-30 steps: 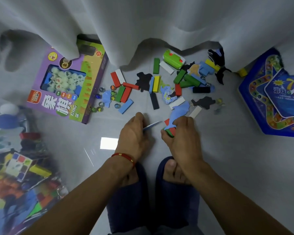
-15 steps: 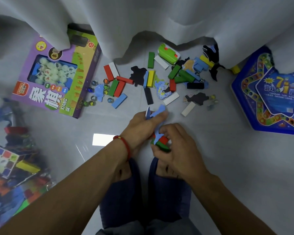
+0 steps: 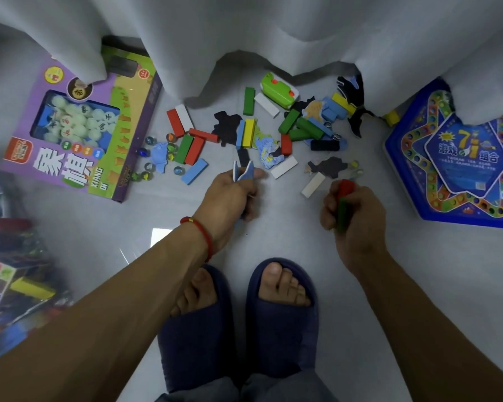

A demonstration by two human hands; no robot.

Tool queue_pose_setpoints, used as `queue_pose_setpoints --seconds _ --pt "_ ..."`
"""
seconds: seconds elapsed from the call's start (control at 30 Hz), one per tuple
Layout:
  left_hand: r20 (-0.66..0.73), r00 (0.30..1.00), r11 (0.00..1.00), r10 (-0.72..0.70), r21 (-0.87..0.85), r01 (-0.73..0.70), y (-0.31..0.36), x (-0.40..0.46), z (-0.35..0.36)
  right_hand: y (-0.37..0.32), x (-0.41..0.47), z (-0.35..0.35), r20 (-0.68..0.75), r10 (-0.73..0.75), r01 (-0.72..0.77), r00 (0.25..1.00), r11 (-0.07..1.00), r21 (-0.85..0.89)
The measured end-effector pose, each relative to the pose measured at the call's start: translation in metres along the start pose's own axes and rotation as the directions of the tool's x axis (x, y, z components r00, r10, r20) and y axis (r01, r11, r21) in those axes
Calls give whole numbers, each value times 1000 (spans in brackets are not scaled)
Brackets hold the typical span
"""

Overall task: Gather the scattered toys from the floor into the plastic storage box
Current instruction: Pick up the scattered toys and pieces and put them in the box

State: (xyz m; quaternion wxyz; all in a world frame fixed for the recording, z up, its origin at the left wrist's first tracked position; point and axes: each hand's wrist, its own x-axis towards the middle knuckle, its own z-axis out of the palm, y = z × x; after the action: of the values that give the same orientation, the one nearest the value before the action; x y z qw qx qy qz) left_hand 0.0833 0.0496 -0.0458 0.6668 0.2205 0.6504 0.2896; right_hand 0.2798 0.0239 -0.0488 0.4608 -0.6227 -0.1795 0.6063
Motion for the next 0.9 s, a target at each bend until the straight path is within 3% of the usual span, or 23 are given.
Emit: queue_pose_setpoints --seconds 0.07,0.1,0.17,0.2,0.3,0.37,0.57,0.67,0.73,0.83,0.9 --pt "8 993 968 120 223 -119 -1 0 4 -3 13 5 -85 -20 1 996 976 -220" --pt "49 976 910 212 355 -216 -1 -2 7 -5 20 5 -108 -82 31 991 911 -411" --pt "175 906 707 385 576 -411 -4 1 17 -6 35 -4 12 -297 183 955 554 -812" --pt "224 874 590 430 663 -460 -5 4 24 -7 41 -8 89 -341 223 936 378 -899" --pt "299 816 286 495 830 -478 -8 20 49 -15 54 -16 170 -337 238 926 172 -956" --pt "319 801 158 507 879 -450 -10 29 64 -20 62 -17 224 -348 262 910 64 -963" --pt "379 788 -69 485 915 -398 -18 36 74 -29 72 -15 318 -290 335 903 9 -942" --pt "415 778 -76 472 898 -433 -24 35 66 -31 72 -18 348 -270 360 898 -6 -933" --pt "399 782 6 479 889 -458 -27 31 60 -30 72 -20 338 -266 352 903 8 -936" --pt "317 801 170 508 875 -454 -31 25 53 -26 73 -24 322 -247 316 914 -66 -946" --pt "275 806 228 525 867 -444 -34 17 49 -25 75 -24 335 -249 325 909 -80 -942"
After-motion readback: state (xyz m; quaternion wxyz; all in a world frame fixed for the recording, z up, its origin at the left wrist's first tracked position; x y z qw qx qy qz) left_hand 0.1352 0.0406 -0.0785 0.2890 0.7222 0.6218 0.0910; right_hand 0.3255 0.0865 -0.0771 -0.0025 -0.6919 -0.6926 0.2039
